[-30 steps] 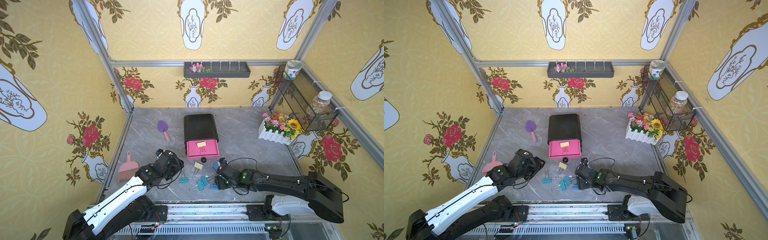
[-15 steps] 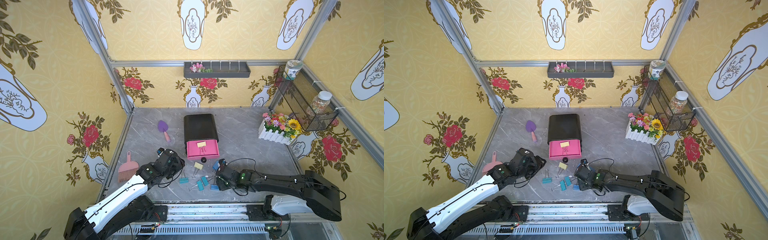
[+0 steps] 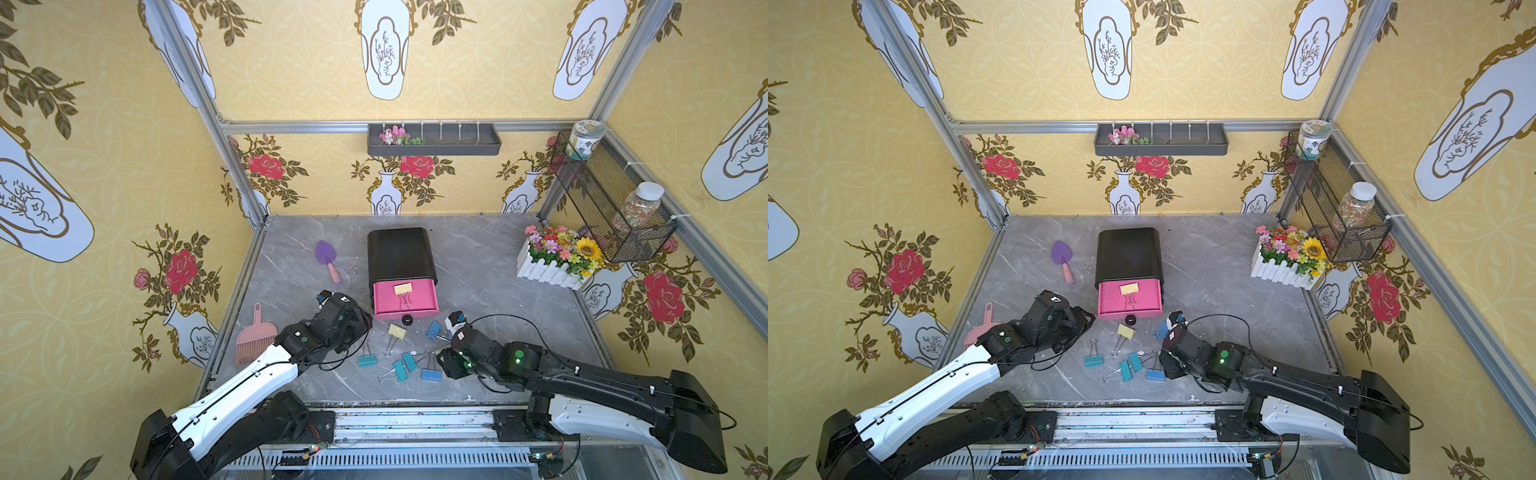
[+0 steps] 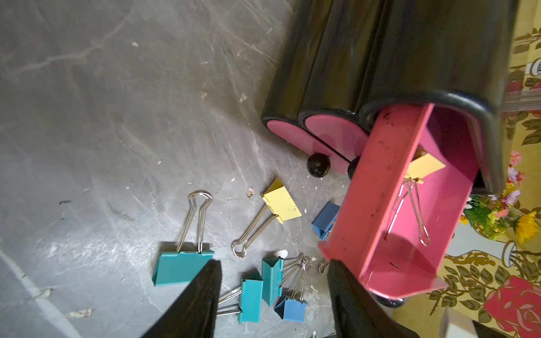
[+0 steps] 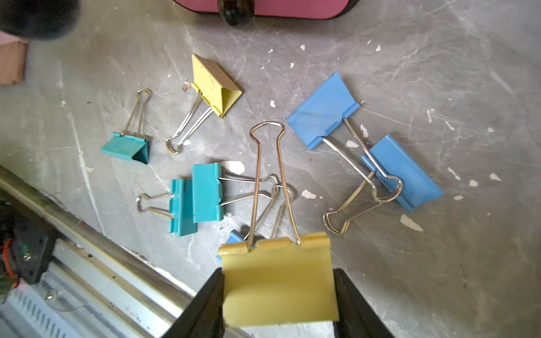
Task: Put the binder clips in the drawer according to color
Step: Pick up the binder clip at the center of the board, then place the binder clip in the drawer.
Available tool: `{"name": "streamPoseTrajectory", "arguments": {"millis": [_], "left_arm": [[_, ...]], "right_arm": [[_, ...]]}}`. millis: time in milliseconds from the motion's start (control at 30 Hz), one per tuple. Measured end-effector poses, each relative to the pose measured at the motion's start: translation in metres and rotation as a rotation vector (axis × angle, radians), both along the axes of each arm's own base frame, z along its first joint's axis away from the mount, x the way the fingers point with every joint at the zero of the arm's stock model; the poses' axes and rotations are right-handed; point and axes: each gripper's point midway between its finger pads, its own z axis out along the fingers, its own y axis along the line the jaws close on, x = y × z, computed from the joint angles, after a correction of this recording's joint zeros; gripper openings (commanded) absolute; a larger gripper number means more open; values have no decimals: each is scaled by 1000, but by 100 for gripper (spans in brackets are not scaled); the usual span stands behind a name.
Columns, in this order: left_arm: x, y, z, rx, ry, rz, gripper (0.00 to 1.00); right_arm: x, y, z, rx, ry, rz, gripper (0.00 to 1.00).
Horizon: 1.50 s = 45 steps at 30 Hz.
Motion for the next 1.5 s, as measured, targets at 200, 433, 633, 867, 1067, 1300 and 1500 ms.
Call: {"name": "streamPoseTrajectory", "arguments": {"millis": [200,433,633,867,1067,1300,1500], "left_arm": [[1,1,3,0,-10,3,64],[5,0,14,-13,-40,7,64],[7,-1,20,-17,-53,3,64],[4,3,17,-16,-55,10,64],[0,7,13,-23,-50,21,64],[-1,10,7,-18,-40,32,64],[0,12,4,-14,-36,41,65]], "right_arm": [[-3,-13,34,58,-37,-16,54],[11,-43,74,23,-90,-123,54],[30,-52,118,9,-175,-137,56],[52,8,138,0,-164,64,53],[65,62,138,21,-135,235,53],[78,103,131,34,-98,362,53],[95,109,129,31,-96,384,55]]}}
